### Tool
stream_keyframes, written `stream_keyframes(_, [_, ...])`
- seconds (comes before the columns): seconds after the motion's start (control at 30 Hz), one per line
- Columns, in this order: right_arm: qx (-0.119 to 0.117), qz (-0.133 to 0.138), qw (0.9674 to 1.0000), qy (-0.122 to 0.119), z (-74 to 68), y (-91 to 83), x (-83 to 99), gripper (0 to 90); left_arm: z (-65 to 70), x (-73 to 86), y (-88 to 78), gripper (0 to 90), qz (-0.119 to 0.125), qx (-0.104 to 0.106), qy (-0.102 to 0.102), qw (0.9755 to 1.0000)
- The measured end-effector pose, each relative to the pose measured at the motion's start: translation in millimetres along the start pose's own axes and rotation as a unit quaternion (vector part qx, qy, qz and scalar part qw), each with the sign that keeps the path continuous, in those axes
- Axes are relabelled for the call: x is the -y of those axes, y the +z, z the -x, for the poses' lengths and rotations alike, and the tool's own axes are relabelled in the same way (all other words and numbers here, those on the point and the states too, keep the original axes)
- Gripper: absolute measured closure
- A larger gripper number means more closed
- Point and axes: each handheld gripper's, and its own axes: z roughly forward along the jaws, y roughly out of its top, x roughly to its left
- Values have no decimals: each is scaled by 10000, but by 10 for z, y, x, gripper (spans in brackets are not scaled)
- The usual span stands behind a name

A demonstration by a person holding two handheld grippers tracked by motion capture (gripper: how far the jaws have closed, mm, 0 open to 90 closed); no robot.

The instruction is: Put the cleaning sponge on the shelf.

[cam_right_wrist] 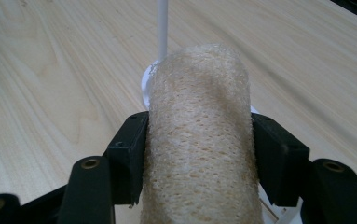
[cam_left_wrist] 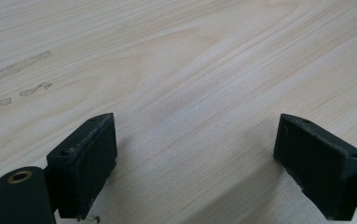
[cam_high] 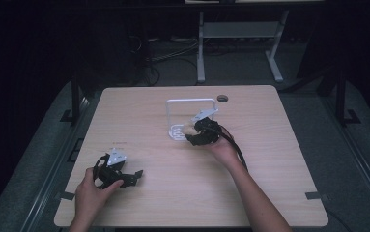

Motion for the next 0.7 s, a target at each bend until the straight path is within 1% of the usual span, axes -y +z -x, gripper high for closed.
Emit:
stream_keyframes(0.3, [4, -14, 10000, 45, 33, 80, -19, 408, 0, 0, 0, 127, 0, 1, -1, 10000])
stream_keyframes(0.67, [-26, -30, 10000, 54, 28, 202, -54, 408, 0, 0, 0, 127, 0, 2, 1, 10000])
stream_keyframes(0.7, [-26, -61, 10000, 66, 26, 215, -53, 408, 2, 0, 0, 127, 1, 0, -5, 10000])
